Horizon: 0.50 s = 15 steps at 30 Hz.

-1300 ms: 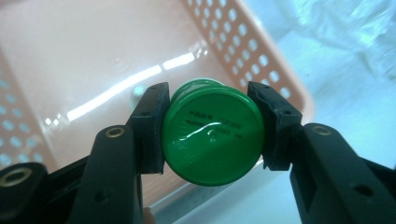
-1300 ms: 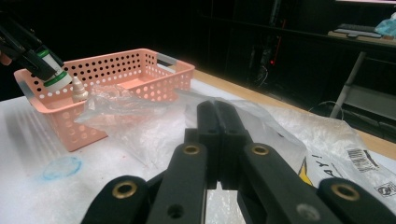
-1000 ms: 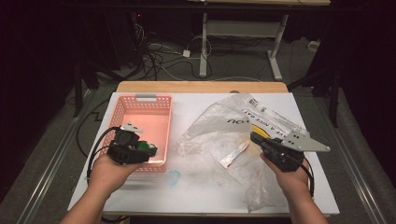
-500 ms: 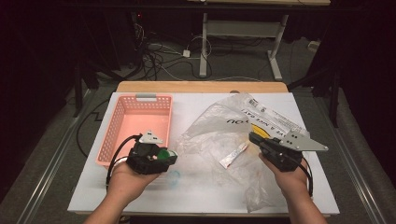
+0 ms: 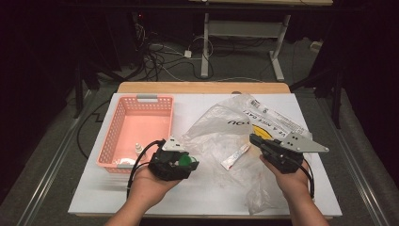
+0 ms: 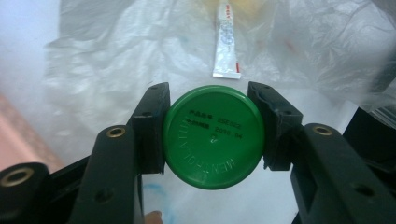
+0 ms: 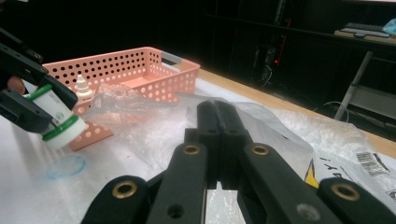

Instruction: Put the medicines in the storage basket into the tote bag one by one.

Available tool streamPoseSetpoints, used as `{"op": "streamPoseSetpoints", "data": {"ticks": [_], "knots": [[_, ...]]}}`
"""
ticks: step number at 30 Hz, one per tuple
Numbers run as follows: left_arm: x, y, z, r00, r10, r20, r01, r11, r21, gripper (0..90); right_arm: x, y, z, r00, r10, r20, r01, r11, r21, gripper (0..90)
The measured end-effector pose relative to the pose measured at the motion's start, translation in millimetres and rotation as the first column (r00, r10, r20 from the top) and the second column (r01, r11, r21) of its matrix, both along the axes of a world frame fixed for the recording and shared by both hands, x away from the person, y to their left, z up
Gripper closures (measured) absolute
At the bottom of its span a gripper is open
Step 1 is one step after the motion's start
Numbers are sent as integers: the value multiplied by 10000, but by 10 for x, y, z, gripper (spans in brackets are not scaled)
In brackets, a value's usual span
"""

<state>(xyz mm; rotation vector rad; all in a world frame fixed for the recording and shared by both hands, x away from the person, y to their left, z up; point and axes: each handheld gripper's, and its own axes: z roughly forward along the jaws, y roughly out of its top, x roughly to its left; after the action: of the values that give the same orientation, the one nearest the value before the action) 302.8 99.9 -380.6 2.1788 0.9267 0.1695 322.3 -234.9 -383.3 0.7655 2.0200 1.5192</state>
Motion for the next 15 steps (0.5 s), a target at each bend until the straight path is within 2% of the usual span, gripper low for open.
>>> {"op": "streamPoseSetpoints", "data": {"ticks": [8,11,15], "knots": [[55,-223,-142,9996,-277,-44,276,9994,-186,503,7,17,-17,10000,29,-48,-29,10000,-40,900],[67,-299,-181,9995,-293,81,294,9995,-102,503,5,22,-17,10000,48,-48,-48,10000,-23,900],[86,-404,-239,9994,-295,195,300,9993,-213,503,1,35,-20,10000,47,-74,-47,10000,-18,900]]}}
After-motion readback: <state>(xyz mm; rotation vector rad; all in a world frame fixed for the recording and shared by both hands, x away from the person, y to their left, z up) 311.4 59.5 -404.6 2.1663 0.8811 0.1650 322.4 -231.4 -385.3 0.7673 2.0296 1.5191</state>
